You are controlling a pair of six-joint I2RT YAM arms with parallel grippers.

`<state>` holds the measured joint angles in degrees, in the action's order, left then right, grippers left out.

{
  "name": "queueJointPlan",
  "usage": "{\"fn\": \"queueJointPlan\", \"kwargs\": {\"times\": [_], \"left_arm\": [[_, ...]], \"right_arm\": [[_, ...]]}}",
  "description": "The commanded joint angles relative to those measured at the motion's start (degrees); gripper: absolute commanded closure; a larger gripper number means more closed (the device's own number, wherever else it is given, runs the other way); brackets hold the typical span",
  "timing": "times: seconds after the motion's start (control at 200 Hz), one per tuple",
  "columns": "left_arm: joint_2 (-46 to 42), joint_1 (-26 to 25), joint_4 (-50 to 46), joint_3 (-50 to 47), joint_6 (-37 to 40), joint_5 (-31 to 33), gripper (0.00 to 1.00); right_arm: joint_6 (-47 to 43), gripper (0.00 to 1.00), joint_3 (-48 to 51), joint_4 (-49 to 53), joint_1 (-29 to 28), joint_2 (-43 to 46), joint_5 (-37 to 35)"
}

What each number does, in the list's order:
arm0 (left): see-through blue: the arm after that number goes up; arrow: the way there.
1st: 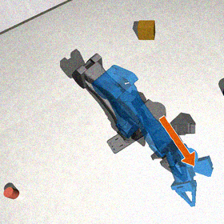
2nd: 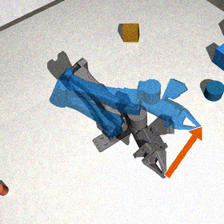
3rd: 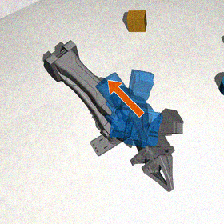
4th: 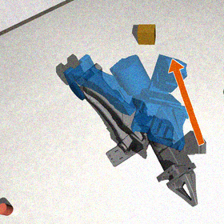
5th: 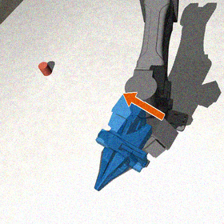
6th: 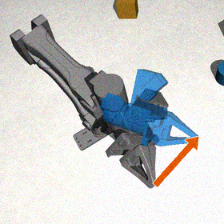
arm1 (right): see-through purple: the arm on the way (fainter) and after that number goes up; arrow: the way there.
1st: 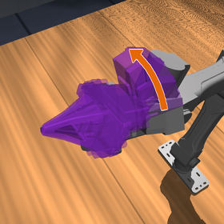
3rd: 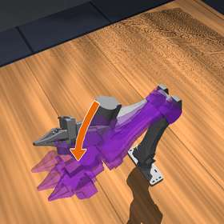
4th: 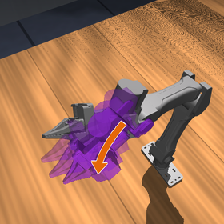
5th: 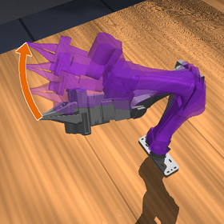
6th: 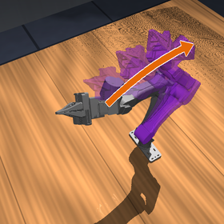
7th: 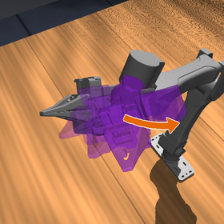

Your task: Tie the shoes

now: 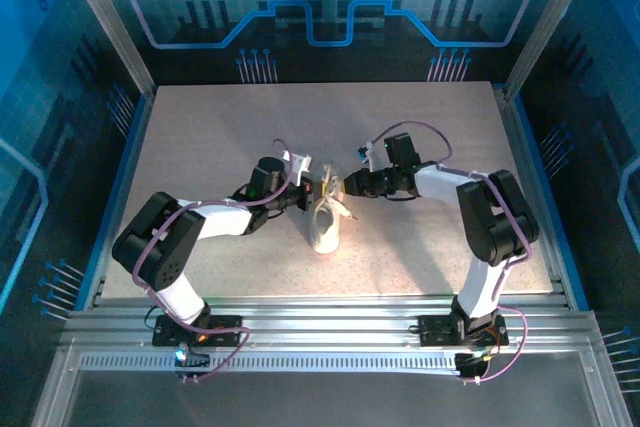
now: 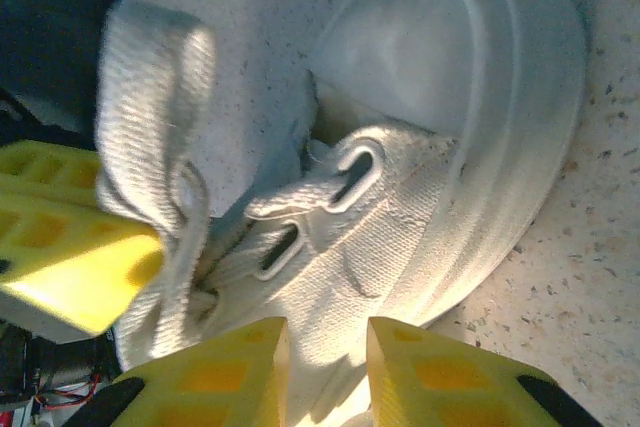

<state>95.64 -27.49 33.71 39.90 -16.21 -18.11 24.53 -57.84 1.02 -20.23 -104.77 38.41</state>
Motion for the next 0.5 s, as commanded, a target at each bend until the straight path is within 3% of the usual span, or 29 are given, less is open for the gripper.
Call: {"fn": "queueJointPlan", "kwargs": {"times": [0.0, 0.495], "left_arm": [[0.16, 0.44, 0.45, -1.14, 0.13, -2.01, 1.0], [0.45, 0.68, 1.25, -1.8, -0.38, -3.56, 1.0]], "right_arm": [[1.48, 0.74, -2.18, -0.05, -1.62, -1.7, 0.76], [2.26, 0.74, -3.51, -3.2, -4.56, -1.37, 2.66]]}}
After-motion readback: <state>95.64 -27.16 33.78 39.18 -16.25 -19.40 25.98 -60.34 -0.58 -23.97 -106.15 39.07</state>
